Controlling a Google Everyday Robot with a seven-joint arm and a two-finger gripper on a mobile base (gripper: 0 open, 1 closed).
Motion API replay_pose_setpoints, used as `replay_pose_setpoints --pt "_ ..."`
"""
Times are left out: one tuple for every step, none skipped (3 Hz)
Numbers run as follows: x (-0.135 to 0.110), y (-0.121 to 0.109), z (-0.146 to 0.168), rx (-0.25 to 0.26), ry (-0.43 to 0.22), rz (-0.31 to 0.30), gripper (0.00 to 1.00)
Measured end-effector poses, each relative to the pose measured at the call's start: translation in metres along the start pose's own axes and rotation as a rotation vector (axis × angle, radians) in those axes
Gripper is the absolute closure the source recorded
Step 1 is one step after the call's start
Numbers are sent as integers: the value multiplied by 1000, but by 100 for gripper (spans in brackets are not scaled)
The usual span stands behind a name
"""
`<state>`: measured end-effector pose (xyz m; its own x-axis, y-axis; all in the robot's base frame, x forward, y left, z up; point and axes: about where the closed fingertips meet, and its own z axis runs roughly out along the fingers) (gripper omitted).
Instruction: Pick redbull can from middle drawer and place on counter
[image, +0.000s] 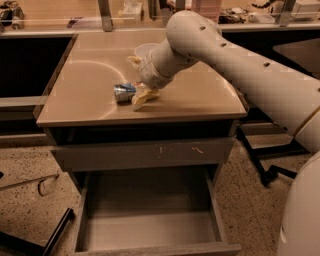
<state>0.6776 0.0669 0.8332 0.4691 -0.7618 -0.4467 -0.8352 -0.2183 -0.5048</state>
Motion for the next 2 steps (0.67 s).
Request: replay_pose_setpoints --pt "-10 -1 -19 13 51 -10 0" --pt "-26 10 -81 60 243 -7 0"
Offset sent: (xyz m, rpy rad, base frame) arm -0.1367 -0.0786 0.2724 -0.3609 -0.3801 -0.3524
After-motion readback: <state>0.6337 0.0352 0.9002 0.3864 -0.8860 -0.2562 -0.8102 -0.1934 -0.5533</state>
